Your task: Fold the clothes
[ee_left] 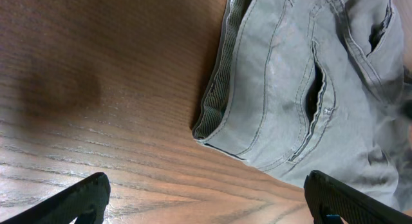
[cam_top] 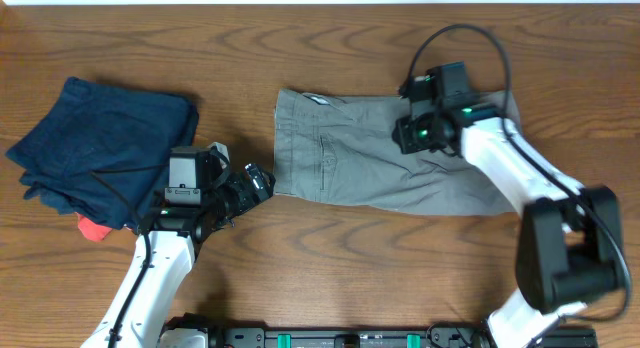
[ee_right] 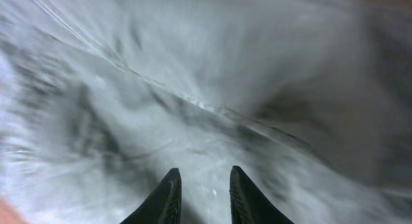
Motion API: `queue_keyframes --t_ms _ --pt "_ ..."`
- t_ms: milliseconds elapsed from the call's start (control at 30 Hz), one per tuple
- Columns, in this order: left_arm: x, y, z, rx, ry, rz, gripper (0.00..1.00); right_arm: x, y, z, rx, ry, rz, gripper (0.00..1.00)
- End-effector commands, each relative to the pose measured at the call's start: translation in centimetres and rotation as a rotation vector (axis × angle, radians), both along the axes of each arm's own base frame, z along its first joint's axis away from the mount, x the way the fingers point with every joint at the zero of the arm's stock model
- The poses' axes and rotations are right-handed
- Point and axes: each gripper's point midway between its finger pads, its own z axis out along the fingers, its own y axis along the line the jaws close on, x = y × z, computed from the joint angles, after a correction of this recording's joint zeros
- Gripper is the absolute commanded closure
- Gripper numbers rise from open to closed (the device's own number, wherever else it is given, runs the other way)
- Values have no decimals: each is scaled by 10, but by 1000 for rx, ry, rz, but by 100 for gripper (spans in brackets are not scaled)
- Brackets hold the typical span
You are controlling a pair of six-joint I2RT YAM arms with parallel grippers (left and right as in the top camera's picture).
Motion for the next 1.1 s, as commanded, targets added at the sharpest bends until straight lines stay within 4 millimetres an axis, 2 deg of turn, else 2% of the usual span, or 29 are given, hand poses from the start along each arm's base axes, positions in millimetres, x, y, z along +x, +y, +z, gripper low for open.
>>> queue_keyframes --t_ms 0,100,233,333,433,500,567,667,800,900,1067 --pt "-1 2 -2 11 2 -6 2 5 0 -23 -31 13 -4 75" --pt "-2 2 -3 11 5 -6 2 17 1 -38 -23 -4 -21 69" --pt "-2 2 -2 11 5 -6 2 47 -15 -47 -41 -72 -172 69" --pt "-2 2 -3 11 6 -6 2 78 -26 -32 -52 -204 -273 68" --pt "-3 2 -3 11 10 -6 2 107 -24 -3 -21 -359 -300 67" --pt "-3 2 -3 12 13 -6 2 118 -21 11 5 -420 -305 72" --pt "-3 2 -3 12 12 -6 2 121 -19 18 20 -432 -311 75" --pt "-2 2 -3 12 5 -6 2 113 -14 12 9 -369 -291 75" --pt "11 1 6 40 -86 -59 2 81 -18 8 -46 -234 -276 70" --pt "22 0 10 52 -136 -78 2 57 -25 25 -71 -176 -274 60" --pt "48 -4 5 70 -181 -131 2 17 -35 58 -98 -108 -269 54"
